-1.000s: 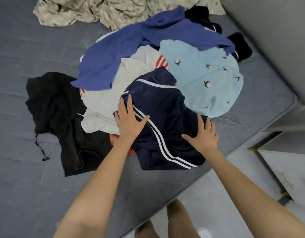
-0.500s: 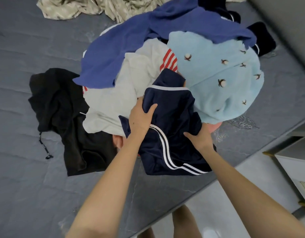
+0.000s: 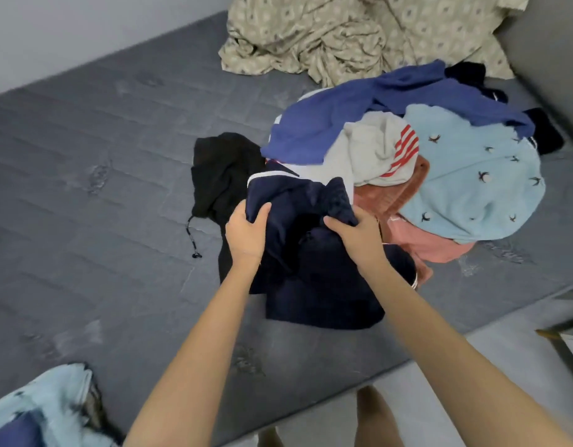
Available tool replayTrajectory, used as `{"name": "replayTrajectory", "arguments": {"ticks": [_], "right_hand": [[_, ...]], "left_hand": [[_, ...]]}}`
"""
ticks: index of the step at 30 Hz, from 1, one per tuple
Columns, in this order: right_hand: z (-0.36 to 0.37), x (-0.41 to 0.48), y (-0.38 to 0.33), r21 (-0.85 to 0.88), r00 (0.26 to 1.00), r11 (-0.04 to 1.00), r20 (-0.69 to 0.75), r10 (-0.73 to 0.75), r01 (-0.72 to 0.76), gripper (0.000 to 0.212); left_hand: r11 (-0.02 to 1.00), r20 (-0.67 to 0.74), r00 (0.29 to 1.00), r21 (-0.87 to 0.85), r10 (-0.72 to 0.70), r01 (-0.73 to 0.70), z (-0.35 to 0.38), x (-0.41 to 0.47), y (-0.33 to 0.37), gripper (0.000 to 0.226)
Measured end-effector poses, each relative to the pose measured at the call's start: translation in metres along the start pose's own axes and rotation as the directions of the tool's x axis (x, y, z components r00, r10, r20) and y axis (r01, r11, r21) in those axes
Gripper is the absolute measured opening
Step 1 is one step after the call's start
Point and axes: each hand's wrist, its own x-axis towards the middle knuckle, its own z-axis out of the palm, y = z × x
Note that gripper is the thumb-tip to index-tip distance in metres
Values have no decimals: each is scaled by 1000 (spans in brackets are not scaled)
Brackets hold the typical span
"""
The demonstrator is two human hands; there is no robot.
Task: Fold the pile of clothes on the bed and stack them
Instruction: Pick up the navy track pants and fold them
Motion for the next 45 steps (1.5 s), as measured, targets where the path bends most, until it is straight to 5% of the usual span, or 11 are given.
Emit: {"name": "replayTrajectory", "arguments": {"ticks": [12, 15, 25, 28, 33, 36, 41, 45], "right_hand": [[225, -146, -11, 67, 982, 997, 182, -54, 42, 15], [250, -157, 9, 22, 976, 999, 216, -28, 23, 27], [249, -140, 134, -269, 963, 956, 206, 174, -115, 12], [237, -129, 168, -389, 943, 898, 169, 288, -205, 40], [226, -112, 191, -491, 940, 836, 94, 328, -243, 73], [222, -101, 192, -467, 974, 868, 60, 220, -167, 86], [215, -87, 194, -403, 938, 875, 97, 332, -268, 41], [207, -80, 205, -360, 930, 892, 135, 342, -275, 17]], "left_hand": [[977, -213, 959, -141, -189, 161, -271, -7, -139, 25], [967, -185, 954, -140, -236, 212, -291, -20, -173, 23], [819, -85, 840, 187, -537, 542, -278, -64, -309, 34], [743, -93, 789, 287, -607, 605, -264, -73, -338, 45], [689, -298, 873, 536, -386, 488, -231, -76, -347, 85], [727, -142, 968, 640, -209, 251, -211, -62, -341, 79], [841, 303, 937, 541, -172, -20, -158, -40, -330, 59], [853, 431, 879, 518, -204, -56, -121, -20, -323, 51]]}}
